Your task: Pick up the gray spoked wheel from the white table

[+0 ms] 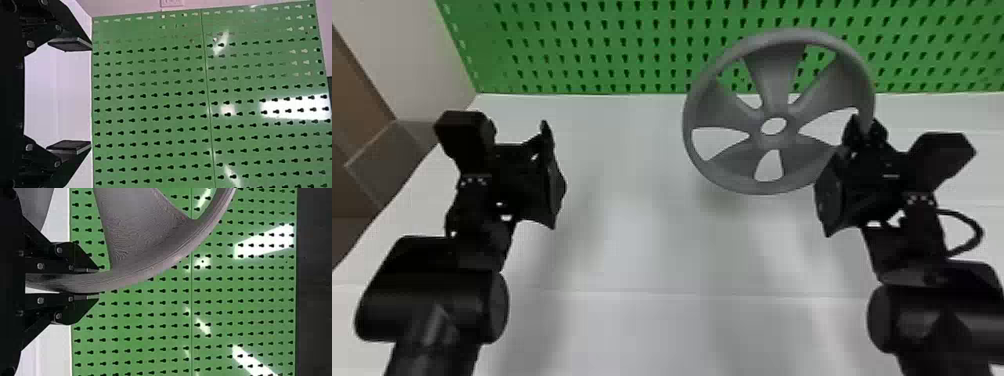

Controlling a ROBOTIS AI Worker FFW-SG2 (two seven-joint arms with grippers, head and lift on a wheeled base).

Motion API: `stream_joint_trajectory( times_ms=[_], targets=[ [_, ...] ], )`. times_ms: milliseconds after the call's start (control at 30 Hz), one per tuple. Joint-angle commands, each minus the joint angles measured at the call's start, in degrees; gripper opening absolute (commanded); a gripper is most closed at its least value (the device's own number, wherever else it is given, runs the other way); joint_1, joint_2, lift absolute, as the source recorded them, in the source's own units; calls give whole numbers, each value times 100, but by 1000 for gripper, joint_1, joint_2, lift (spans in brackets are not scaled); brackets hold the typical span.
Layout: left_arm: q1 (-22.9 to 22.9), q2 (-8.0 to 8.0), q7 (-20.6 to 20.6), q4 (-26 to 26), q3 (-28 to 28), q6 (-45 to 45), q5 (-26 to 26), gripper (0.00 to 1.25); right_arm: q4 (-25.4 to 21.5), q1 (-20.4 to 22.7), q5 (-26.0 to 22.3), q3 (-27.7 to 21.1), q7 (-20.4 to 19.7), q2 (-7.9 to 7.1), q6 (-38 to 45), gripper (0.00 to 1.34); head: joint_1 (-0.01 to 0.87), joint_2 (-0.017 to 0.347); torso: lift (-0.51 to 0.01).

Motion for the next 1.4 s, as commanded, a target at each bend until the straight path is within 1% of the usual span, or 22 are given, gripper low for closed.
stream_joint_trajectory(
  times_ms=[0,333,467,667,933,1367],
  targets=[
    [4,-34,0,27,7,-11,-20,871,5,9,15,14,0,3,-6,221,779,95,-90],
    [-5,-42,0,45,-10,-20,-55,871,49,9,15,23,0,12,2,221,779,95,-90],
    [-14,-60,71,45,-63,-20,-90,871,49,36,6,-4,0,21,2,221,779,95,-90],
    [-14,-60,71,45,-19,-20,-90,871,145,1,24,-4,-44,78,-226,221,779,95,-90],
    [-5,-60,79,45,7,-11,-55,871,251,-17,-11,49,-44,73,-296,221,779,95,-90],
    [12,-60,79,45,7,-20,-28,871,268,-17,-38,23,-44,78,-288,221,779,95,-90]
  ],
)
